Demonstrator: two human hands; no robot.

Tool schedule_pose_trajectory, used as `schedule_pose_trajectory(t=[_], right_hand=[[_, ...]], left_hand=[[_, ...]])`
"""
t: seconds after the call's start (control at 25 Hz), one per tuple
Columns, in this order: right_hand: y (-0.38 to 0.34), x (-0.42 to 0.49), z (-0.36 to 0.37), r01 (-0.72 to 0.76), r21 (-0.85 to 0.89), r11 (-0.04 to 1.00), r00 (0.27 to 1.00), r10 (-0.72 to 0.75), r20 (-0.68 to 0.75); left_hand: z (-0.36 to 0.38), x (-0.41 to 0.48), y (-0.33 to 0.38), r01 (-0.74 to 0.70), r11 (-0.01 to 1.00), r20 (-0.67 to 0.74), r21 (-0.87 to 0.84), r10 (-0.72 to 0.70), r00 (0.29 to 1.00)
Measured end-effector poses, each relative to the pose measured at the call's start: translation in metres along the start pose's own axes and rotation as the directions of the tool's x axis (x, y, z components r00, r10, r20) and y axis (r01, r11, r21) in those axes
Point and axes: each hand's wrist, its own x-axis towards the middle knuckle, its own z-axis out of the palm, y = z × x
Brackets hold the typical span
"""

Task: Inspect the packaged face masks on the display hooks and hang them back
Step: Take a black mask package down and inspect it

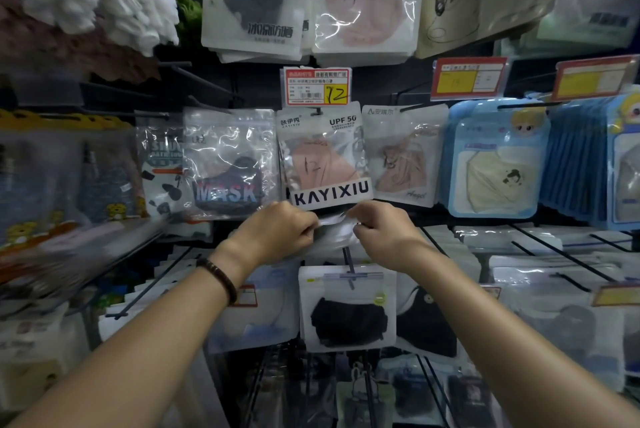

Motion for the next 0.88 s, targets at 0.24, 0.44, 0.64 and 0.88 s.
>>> schedule_pose_trajectory(t=[0.24, 0.44, 0.64, 0.88], right_hand=[[-0.007, 0.008, 0.001, 0.000, 0.076, 0.997, 0.999, 0.004, -0.041], [-0.010, 0.013, 0.009, 0.028, 0.220, 0.975, 0.976, 0.021, -0.218], [-0.031, -0.003, 0.000, 0.274, 0.614, 0.740, 0.945, -0.088, -0.314], [-0.064, -0.035, 0.003, 0.401, 0.817, 0.414, 0.913, -0.108, -0.394]], left_hand=[[-0.013, -0.027, 0.007, -0.064, 0.998, -0.432, -0.011, 0.053, 0.900], [-0.044, -0.049, 0.016, -0.007, 0.999, -0.735, -0.049, -0.031, 0.677], [-0.074, -0.065, 0.030, 0.002, 0.919, -0.794, -0.394, -0.341, 0.504], [-0.086, -0.067, 0.060, -0.179, 0.359, -0.392, -0.916, -0.709, 0.586]])
